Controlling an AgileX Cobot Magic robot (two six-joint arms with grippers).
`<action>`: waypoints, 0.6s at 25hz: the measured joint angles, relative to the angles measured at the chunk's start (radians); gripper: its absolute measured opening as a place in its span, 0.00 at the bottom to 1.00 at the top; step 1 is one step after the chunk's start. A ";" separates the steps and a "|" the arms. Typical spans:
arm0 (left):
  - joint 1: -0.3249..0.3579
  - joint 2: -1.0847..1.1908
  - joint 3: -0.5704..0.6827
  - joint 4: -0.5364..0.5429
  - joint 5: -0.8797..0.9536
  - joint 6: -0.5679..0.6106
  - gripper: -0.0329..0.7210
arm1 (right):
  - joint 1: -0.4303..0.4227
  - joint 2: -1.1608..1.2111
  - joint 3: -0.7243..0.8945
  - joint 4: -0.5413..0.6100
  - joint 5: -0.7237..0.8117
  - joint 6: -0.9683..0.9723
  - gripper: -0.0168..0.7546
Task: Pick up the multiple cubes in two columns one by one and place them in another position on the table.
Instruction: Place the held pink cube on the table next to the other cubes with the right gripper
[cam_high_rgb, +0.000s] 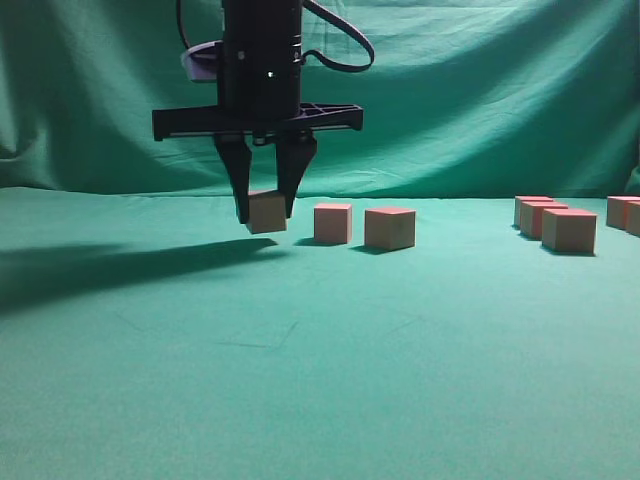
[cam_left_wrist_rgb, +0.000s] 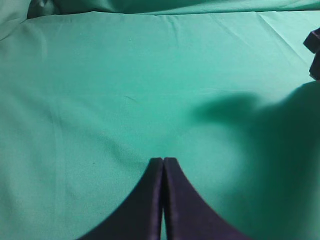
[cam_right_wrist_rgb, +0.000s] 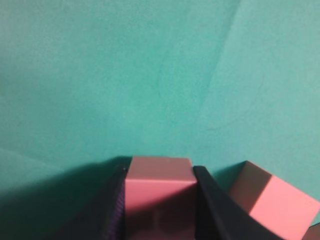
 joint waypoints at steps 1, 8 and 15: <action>0.000 0.000 0.000 0.000 0.000 0.000 0.04 | 0.000 0.000 0.000 0.000 0.000 0.003 0.36; 0.000 0.000 0.000 0.000 0.000 0.000 0.04 | 0.000 0.000 -0.001 -0.006 0.006 0.053 0.36; 0.000 0.000 0.000 0.000 0.000 0.000 0.04 | 0.000 0.019 -0.001 -0.024 0.023 0.067 0.36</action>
